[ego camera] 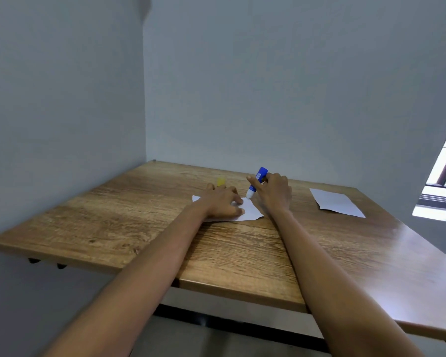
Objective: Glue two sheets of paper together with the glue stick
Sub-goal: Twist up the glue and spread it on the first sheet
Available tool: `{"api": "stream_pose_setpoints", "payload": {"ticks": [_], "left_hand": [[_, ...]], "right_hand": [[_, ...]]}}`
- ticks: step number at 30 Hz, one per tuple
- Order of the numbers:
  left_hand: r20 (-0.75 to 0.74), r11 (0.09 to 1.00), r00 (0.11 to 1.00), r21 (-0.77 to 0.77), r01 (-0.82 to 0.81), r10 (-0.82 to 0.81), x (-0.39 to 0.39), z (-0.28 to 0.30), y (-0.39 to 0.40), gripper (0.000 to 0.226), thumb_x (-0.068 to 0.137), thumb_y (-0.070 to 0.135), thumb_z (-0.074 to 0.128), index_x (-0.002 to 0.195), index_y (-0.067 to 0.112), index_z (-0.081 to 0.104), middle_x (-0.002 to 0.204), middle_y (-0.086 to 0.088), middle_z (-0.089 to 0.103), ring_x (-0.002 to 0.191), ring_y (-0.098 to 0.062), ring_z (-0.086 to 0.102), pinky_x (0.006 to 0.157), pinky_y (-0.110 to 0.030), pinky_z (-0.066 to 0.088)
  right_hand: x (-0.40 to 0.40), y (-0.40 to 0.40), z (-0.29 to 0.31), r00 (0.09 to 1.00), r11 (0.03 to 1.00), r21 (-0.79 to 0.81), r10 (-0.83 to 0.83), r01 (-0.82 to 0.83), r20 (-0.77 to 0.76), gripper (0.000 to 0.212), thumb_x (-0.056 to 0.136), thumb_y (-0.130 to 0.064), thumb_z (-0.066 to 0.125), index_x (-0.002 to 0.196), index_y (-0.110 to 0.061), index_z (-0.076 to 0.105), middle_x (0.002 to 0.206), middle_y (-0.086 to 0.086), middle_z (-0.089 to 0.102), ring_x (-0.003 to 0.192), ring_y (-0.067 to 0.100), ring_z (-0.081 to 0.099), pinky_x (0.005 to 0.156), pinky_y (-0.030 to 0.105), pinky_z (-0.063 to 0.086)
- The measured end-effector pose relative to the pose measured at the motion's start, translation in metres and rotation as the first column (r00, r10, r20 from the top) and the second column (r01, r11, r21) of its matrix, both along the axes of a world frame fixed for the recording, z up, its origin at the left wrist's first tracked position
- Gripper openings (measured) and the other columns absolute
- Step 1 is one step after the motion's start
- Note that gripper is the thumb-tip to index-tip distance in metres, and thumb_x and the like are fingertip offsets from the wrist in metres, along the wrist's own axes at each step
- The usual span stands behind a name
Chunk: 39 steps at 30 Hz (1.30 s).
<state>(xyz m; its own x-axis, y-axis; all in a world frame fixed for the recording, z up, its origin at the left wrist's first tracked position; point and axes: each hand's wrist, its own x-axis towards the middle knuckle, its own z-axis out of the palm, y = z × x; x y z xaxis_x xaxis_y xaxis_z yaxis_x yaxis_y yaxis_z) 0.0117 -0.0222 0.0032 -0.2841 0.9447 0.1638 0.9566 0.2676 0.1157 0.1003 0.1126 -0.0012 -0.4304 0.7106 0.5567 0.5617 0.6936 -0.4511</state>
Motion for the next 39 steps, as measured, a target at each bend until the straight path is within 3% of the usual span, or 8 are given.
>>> {"api": "stream_pose_setpoints", "payload": {"ticks": [3, 10, 18, 22, 30, 39], "left_hand": [[-0.001, 1.000, 1.000, -0.002, 0.005, -0.005, -0.001, 0.000, 0.000, 0.044, 0.092, 0.043, 0.048, 0.130, 0.023, 0.055, 0.137, 0.000, 0.046, 0.126, -0.021, 0.039, 0.103, -0.042, 0.022], [0.005, 1.000, 1.000, 0.024, 0.014, -0.014, 0.000, -0.001, -0.001, 0.044, 0.090, 0.045, 0.049, 0.128, 0.024, 0.056, 0.137, 0.002, 0.048, 0.125, -0.020, 0.040, 0.101, -0.041, 0.023], [-0.022, 1.000, 1.000, 0.025, 0.005, -0.005, -0.002, -0.004, 0.000, 0.047, 0.091, 0.050, 0.046, 0.130, 0.025, 0.055, 0.139, 0.005, 0.048, 0.128, -0.017, 0.038, 0.102, -0.040, 0.021], [-0.060, 1.000, 0.998, 0.020, -0.020, 0.021, -0.001, -0.003, 0.000, 0.048, 0.090, 0.053, 0.044, 0.129, 0.026, 0.056, 0.140, 0.006, 0.047, 0.128, -0.019, 0.038, 0.103, -0.042, 0.021], [-0.120, 0.996, 0.989, -0.009, -0.092, 0.091, -0.002, -0.001, -0.001, 0.050, 0.092, 0.054, 0.040, 0.128, 0.023, 0.058, 0.140, 0.000, 0.046, 0.127, -0.023, 0.038, 0.105, -0.046, 0.021], [-0.186, 0.974, 0.957, -0.006, -0.228, 0.223, -0.006, -0.003, -0.004, 0.056, 0.093, 0.053, 0.033, 0.126, 0.017, 0.060, 0.134, -0.006, 0.050, 0.124, -0.026, 0.040, 0.107, -0.049, 0.018]], "right_hand": [[0.001, -0.003, 0.001, 0.998, 0.999, 0.035, -0.007, 0.005, 0.064, 0.054, 0.087, -0.063, 0.046, 0.077, -0.011, 0.055, 0.081, 0.006, 0.051, 0.095, 0.026, 0.054, 0.077, 0.037, 0.039], [0.001, -0.004, 0.001, 0.990, 0.994, 0.105, -0.023, 0.008, 0.137, 0.059, 0.087, -0.064, 0.044, 0.088, -0.008, 0.064, 0.092, 0.009, 0.061, 0.099, 0.026, 0.054, 0.081, 0.036, 0.038], [0.003, -0.003, 0.000, 0.986, 0.994, 0.110, -0.018, 0.000, 0.163, 0.056, 0.088, -0.063, 0.043, 0.086, -0.011, 0.062, 0.088, 0.006, 0.058, 0.100, 0.026, 0.054, 0.083, 0.037, 0.037], [0.003, -0.003, 0.000, 0.983, 0.993, 0.116, -0.007, -0.014, 0.183, 0.055, 0.088, -0.063, 0.043, 0.084, -0.012, 0.062, 0.081, 0.002, 0.048, 0.098, 0.025, 0.054, 0.083, 0.038, 0.038], [0.007, -0.006, 0.001, 0.974, 0.991, 0.134, -0.010, -0.021, 0.227, 0.053, 0.090, -0.062, 0.041, 0.088, -0.013, 0.061, 0.082, 0.000, 0.047, 0.098, 0.024, 0.054, 0.084, 0.039, 0.038], [0.011, -0.015, 0.003, 0.984, 0.994, 0.093, 0.049, -0.065, 0.170, 0.043, 0.089, -0.058, 0.047, 0.075, -0.018, 0.054, 0.080, -0.001, 0.051, 0.092, 0.023, 0.054, 0.085, 0.039, 0.037]]}}
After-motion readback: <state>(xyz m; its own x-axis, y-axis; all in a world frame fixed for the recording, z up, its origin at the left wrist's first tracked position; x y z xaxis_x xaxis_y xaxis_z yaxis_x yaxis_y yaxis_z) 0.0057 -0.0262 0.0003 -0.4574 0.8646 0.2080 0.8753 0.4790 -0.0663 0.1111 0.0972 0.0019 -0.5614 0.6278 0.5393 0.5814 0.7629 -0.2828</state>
